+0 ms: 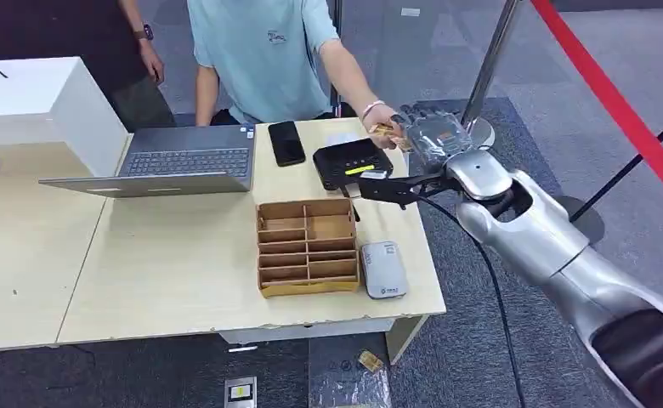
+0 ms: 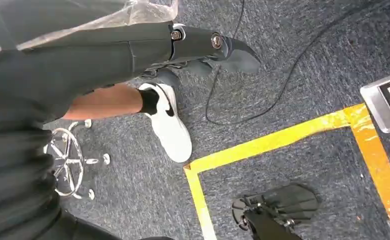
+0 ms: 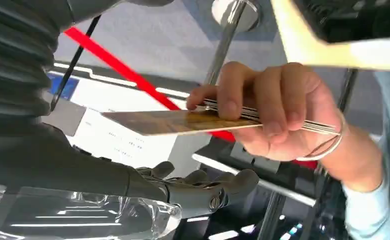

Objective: Pass the card to the sensor for recognition and then transmit it.

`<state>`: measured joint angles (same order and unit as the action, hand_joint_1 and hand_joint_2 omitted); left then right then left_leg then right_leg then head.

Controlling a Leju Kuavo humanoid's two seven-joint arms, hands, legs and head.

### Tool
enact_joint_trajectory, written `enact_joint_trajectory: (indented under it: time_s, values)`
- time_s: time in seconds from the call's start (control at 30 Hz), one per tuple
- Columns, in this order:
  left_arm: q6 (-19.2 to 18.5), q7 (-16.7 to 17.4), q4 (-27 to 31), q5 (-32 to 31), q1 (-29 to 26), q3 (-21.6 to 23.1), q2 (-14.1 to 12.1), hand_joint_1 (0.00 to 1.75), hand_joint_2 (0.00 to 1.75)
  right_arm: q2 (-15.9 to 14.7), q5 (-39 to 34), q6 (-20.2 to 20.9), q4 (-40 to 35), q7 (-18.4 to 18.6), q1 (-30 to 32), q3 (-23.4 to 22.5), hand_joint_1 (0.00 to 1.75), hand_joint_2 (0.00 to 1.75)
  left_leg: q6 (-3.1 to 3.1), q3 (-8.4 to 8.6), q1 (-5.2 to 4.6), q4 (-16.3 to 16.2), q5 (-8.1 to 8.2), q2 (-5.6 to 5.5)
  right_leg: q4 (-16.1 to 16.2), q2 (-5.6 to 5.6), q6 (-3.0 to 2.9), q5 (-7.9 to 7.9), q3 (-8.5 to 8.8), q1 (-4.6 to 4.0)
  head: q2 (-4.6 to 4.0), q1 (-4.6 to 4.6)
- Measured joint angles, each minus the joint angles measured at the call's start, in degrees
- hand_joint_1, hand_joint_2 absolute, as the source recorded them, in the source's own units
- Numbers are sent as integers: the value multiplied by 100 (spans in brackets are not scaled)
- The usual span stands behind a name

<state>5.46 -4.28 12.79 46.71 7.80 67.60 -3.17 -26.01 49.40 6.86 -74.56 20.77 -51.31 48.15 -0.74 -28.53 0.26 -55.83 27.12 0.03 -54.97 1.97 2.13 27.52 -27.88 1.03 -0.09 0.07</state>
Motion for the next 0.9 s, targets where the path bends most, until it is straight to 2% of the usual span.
enact_joint_trajectory:
  time_s: [0.07, 0.1, 0.13, 0.17, 0.3, 0.37, 0.43, 0.9]
  values:
    - [-2, 15, 0, -7, -6, 17, -18, 0, 175, 131, 11, -74, 238, -52, -10, 61, 0, 175, 0, -1, 0, 0, 0, -1, 0, 0, 0, 0, -1, 0, 0, 2]
    - [-2, 17, 0, -9, -7, 24, -26, 0, 175, 211, 24, -116, 375, -86, -24, 94, 5, 175, 0, 0, 0, 0, 0, 0, 0, -1, 0, 0, -3, 0, 0, 0]
    - [-2, 44, 0, -9, -3, 35, -33, 0, 175, 274, 51, -177, 491, -125, -25, 123, 150, 175, 0, 1, 0, 0, 0, 1, 0, -2, 0, 0, -3, 0, 0, -2]
    - [-2, 55, 0, -11, -3, 44, -37, 0, 175, 313, 86, -269, 567, -171, -19, 151, 168, 175, 0, 0, -1, -1, 0, 1, 1, -2, 0, 0, -4, 0, 0, 2]
    - [-7, 116, 0, -50, -13, 77, -50, 0, 175, 446, 280, -827, 770, -328, 11, 212, 168, 175, 0, 2, -1, -2, 0, 1, 1, -2, -1, -1, -4, 1, 0, 0]
    - [-7, 116, 0, -61, -16, 90, -50, 0, 175, 484, 339, -977, 836, -354, 20, 221, 168, 175, 0, 2, -1, -2, 0, 1, 1, -2, -1, -1, -4, 1, 0, 0]
    - [-7, 116, 0, -68, -17, 105, -50, 0, 175, 516, 345, -999, 897, -369, 32, 221, 175, 175, 0, 2, -1, -3, 0, 2, 1, -2, -1, -1, -4, 1, 0, 0]
    - [26, 4, 0, -109, -31, 120, -63, 0, 175, 663, 516, -1268, 1083, -439, 128, 171, 175, 175, 0, 5, -1, -4, 0, 4, 2, -3, -1, -2, -5, 0, 0, 0]
